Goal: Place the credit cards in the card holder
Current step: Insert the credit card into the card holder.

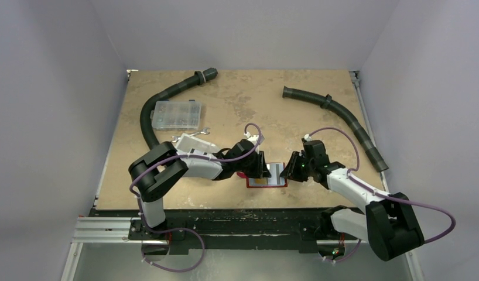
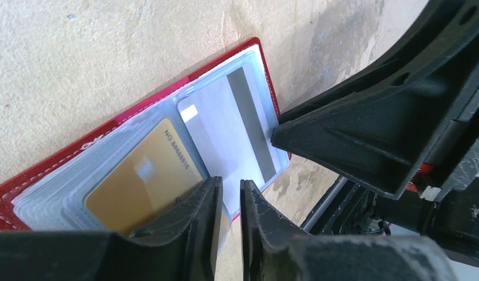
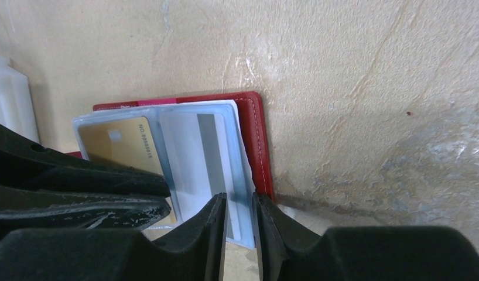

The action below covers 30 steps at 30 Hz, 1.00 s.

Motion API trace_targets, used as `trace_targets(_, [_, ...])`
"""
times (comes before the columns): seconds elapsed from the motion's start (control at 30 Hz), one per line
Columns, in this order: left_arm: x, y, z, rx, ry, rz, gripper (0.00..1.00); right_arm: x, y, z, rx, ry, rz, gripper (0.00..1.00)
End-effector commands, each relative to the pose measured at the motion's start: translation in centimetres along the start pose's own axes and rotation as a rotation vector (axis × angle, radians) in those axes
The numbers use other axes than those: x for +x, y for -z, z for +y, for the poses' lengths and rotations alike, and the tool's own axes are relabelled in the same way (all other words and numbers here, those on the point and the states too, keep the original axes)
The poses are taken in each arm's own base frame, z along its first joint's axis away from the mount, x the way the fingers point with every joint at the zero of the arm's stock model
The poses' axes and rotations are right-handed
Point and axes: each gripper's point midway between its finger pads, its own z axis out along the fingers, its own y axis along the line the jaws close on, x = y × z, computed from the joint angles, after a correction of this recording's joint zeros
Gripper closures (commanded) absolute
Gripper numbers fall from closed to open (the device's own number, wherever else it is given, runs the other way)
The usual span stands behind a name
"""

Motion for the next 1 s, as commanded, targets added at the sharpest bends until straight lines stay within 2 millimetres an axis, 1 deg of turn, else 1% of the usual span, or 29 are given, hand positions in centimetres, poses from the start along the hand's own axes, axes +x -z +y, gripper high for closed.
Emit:
trace_targets(0.0, [0.7,0.3,1.6,-0.067,-0.019,0.012,0.72,-0.5,-0.1,1.0,-0.041,0.029,-0.011,0.69])
trace_targets(0.07, [0.4,0.6,1.8,-0.09,-0.029,0.0,0.69,-0.6,-0.2,0.9,-0.037,0.028,-0.013,0.69])
trace_targets(0.2, [0.8,0.7,3.2,-0.162,-0.042,0.009,0.64,-0.7,-0.4,0.8,-0.029,0.028,-0.009,0.7])
trace_targets(0.37, [1.9,-0.6,3.9,-0.224,-0.05,0.061,0.6,-0.7,-0.3,0.9,-0.031,0.028,-0.009,0.7])
trace_targets(0.4, [2.1,-0.9,4.2,-0.252,-0.05,0.074,0.59,-0.6,-0.3,0.9,-0.032,0.028,-0.009,0.7])
trace_targets(0.43, [2.7,-1.0,4.8,-0.29,-0.048,0.103,0.59,-0.7,-0.3,0.9,-0.033,0.028,-0.011,0.7])
trace_targets(0.57, [3.1,-1.7,5.8,-0.358,-0.019,0.114,0.58,-0.7,-0.3,0.9,-0.034,0.027,-0.014,0.7])
trace_targets(0.63, [3.2,-2.0,5.8,-0.352,-0.019,0.112,0.57,-0.6,-0.3,0.9,-0.038,0.026,-0.012,0.7])
trace_targets(0.67, [3.0,-2.3,5.4,-0.328,-0.023,0.099,0.57,-0.5,-0.4,0.9,-0.042,0.023,-0.009,0.7])
trace_targets(0.77, [2.1,-2.8,1.4,-0.126,-0.025,0.061,0.57,-0.2,-0.5,0.8,-0.047,0.02,-0.001,0.71])
trace_targets(0.83, [1.3,-2.3,-0.8,-0.02,-0.019,0.03,0.57,-0.2,-0.4,0.8,-0.044,0.021,-0.002,0.71])
trace_targets(0.9, [0.5,-1.6,-2.2,0.033,-0.024,0.002,0.57,-0.5,-0.1,1.0,-0.045,0.023,-0.019,0.71])
trace_targets(0.97, [-0.2,-0.8,-2.7,0.036,-0.033,-0.019,0.57,-0.9,0.3,1.1,-0.04,0.026,-0.036,0.71])
